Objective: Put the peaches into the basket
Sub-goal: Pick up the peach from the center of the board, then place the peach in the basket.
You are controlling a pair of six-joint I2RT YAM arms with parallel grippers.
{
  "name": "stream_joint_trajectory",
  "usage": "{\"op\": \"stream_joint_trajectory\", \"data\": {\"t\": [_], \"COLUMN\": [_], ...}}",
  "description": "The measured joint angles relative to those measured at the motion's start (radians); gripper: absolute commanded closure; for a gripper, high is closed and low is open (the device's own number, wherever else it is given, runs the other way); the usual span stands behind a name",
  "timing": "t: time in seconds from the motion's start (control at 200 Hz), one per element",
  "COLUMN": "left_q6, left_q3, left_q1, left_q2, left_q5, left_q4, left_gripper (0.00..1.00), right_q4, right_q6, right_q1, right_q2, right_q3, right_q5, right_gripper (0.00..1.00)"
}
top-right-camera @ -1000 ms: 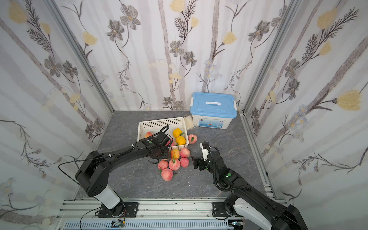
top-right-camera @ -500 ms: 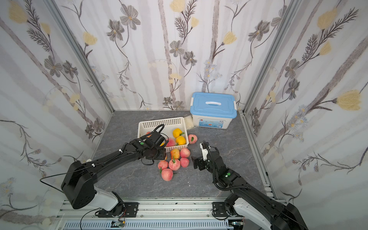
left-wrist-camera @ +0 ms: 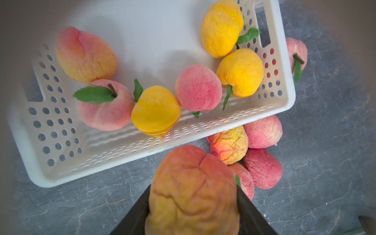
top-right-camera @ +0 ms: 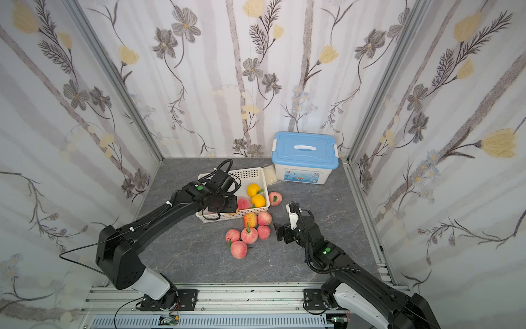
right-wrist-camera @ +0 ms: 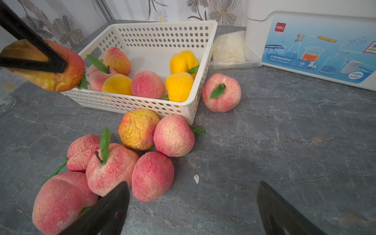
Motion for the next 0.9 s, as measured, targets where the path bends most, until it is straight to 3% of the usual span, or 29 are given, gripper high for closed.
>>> {"op": "stream_joint_trajectory", "data": {"t": [0.355,0.904], "left_q6": [0.114,0.137], "left_q3": [0.293,0.317], "left_q1": [0.146,0.211], "left_q2": [0.297,0.499], "left_q5": [0.026,0.027], "left_q4": [0.014,0.106], "left_gripper": [0.44,0.43], "right_q4": [0.001,0.009], "right_q6": [0.0,0.0], "right_q1": [0.0,0.001], "right_q2": [-0.009,0.024], "right_q3": [-0.004,-0.002], "right_q5": [0.0,0.0], "right_gripper": [0.03,0.04]}}
